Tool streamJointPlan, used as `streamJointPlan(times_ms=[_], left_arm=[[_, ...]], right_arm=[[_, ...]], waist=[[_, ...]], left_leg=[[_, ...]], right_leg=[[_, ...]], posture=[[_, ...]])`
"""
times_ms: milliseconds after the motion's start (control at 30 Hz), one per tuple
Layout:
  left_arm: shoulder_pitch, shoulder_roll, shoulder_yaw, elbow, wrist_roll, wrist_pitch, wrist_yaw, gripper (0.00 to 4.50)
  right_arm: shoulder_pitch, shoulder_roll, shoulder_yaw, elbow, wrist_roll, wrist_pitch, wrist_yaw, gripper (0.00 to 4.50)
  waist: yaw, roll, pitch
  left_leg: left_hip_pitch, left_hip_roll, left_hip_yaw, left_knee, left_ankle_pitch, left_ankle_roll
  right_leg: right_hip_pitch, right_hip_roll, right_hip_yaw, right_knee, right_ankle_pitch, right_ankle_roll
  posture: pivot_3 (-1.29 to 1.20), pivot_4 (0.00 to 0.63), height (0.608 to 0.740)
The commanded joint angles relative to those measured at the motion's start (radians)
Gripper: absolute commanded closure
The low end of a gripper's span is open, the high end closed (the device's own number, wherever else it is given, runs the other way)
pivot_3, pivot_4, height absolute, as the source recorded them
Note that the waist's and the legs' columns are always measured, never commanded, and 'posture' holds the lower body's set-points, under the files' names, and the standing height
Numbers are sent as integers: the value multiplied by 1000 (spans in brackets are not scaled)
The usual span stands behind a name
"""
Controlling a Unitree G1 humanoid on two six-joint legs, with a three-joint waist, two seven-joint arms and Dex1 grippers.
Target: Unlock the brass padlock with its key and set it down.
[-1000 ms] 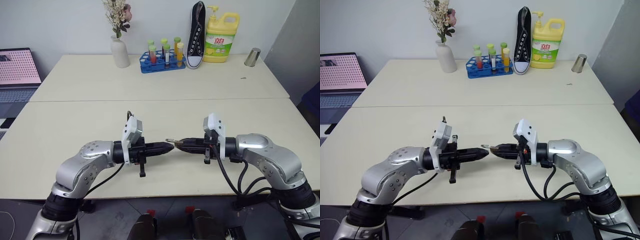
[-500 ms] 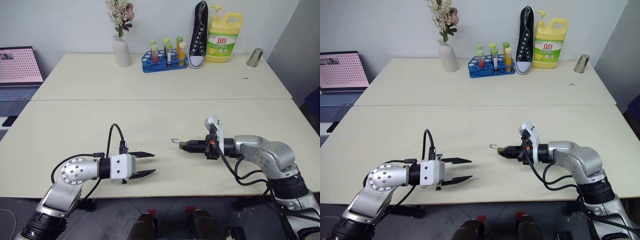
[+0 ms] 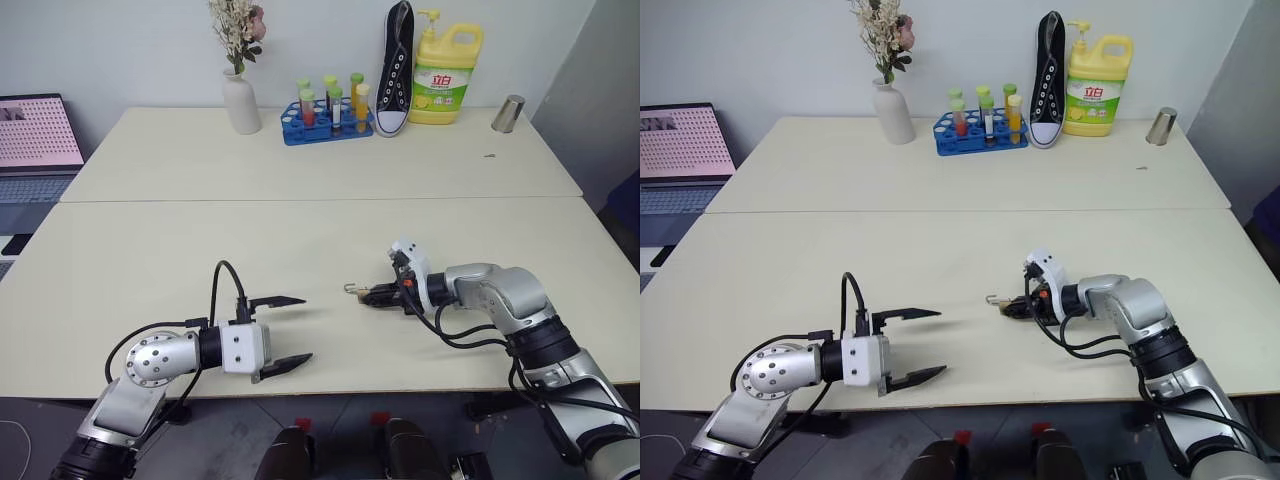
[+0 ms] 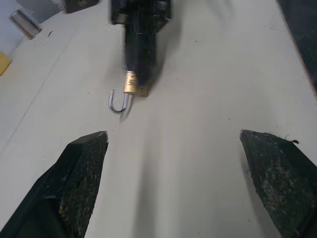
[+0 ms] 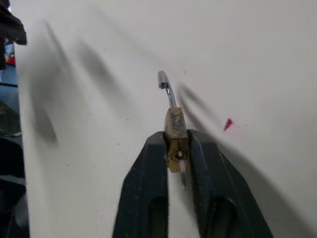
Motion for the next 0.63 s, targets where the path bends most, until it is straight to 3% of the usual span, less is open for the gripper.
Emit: streamJointPlan(times_ms=[33,233,433,633], left_arm=[[-32,-16,40,-83,-118,202,45,0],[-69,18,40,-116,-119,379,52,0],[-73,62,73,-126,-146,414,-1,0],[-84,87,76,-118,-158,422,-44,0]], right_arm=[[25,-78,-15,-93,-57,-89,30,2294],[137,-212,-76,-308,-79,-200,69,22],[363,-330,-226,-567,-54,-294,85,22],[464,-321,-323,-651,-35,-304,40,22]], waist=[[2,0,0],[-2,0,0],[1,0,0],[0,0,0]], left_leg=[[-1,0,-1,0,0,0],[-1,0,-1,1,0,0],[-2,0,-1,0,0,0],[-1,1,0,1,0,0]], right_leg=[[0,0,-1,0,0,0],[-1,0,-1,0,0,0],[0,1,-1,-1,0,0],[0,1,-1,-1,0,0]], posture=[[0,150,740],[0,150,740],[0,150,740],[0,150,740]])
